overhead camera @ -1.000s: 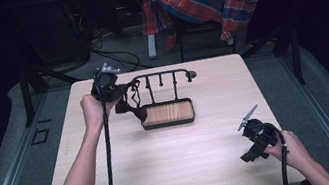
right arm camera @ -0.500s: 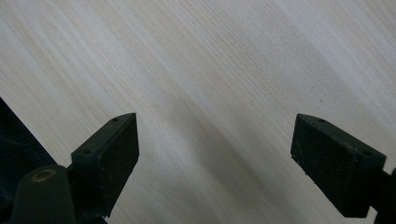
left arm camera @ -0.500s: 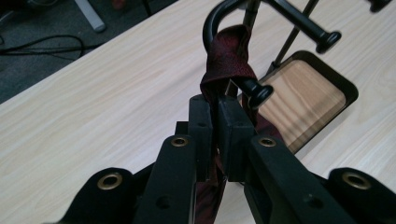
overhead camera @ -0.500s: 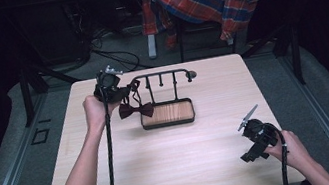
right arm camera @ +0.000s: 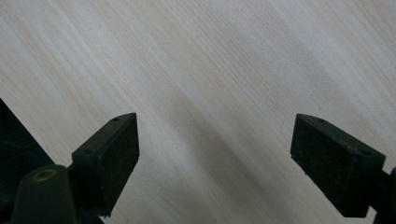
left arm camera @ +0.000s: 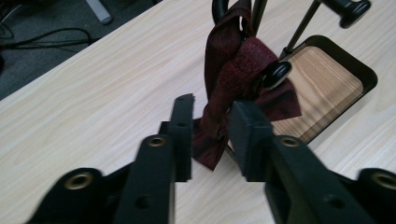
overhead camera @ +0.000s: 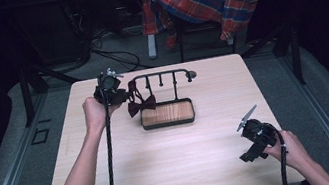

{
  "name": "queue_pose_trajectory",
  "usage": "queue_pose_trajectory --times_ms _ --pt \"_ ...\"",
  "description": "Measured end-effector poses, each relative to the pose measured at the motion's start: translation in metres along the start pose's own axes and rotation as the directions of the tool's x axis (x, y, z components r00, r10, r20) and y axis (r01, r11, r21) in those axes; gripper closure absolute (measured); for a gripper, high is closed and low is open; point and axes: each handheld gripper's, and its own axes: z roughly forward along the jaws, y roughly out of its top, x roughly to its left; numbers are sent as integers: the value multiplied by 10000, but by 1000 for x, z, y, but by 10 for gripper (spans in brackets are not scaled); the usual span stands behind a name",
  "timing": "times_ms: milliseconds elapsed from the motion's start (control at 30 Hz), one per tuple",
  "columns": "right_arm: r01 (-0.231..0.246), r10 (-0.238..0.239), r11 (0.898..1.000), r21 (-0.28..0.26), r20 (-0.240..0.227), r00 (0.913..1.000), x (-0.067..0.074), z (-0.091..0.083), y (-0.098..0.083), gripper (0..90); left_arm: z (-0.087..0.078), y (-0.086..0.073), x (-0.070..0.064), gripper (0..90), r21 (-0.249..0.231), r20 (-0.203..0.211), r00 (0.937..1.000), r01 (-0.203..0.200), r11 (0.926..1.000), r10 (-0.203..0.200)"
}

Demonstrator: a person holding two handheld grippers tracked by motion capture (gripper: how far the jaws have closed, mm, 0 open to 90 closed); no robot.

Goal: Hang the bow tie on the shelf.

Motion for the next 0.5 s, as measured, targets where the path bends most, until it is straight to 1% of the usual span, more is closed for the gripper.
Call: queue_pose_trajectory --times_ms 33,67,100,167,200,233,267,300,433,500 --pt "57 -57 10000 27 36 10000 0 -1 0 151 1 -2 0 676 30 11 10000 36 10000 -36" --pt "-37 38 9999 -132 54 10000 1 -1 -1 152 2 -2 0 645 26 -23 10000 84 10000 -84" --pt "-1 2 9999 -103 68 10000 0 -1 -1 152 2 -4 0 615 54 -149 9998 117 9999 -116" --pt "51 -51 10000 4 71 10000 0 -2 -1 151 2 -5 0 513 -13 -283 9992 284 9996 -285" --pt "56 -56 10000 16 78 10000 0 -2 -1 152 2 -6 1 482 -62 -241 9990 374 9993 -375" --pt "173 -175 9997 151 114 9998 -1 -3 0 152 1 -7 2 451 -148 -220 9988 445 9989 -449" --pt "49 -50 10000 46 138 9999 0 -2 0 152 0 -7 2 418 -157 -222 9987 457 9988 -461" --pt "55 -55 10000 62 50 10000 -1 -2 0 152 -1 -8 2 393 -216 -213 9986 485 9986 -489" --pt "21 -22 10000 32 61 10000 0 -1 0 152 -7 -11 2 299 -230 -46 9993 362 9991 -363" --pt "-96 96 9999 -93 6 10000 0 0 -1 152 -9 -13 1 248 -199 88 9994 337 9992 -335"
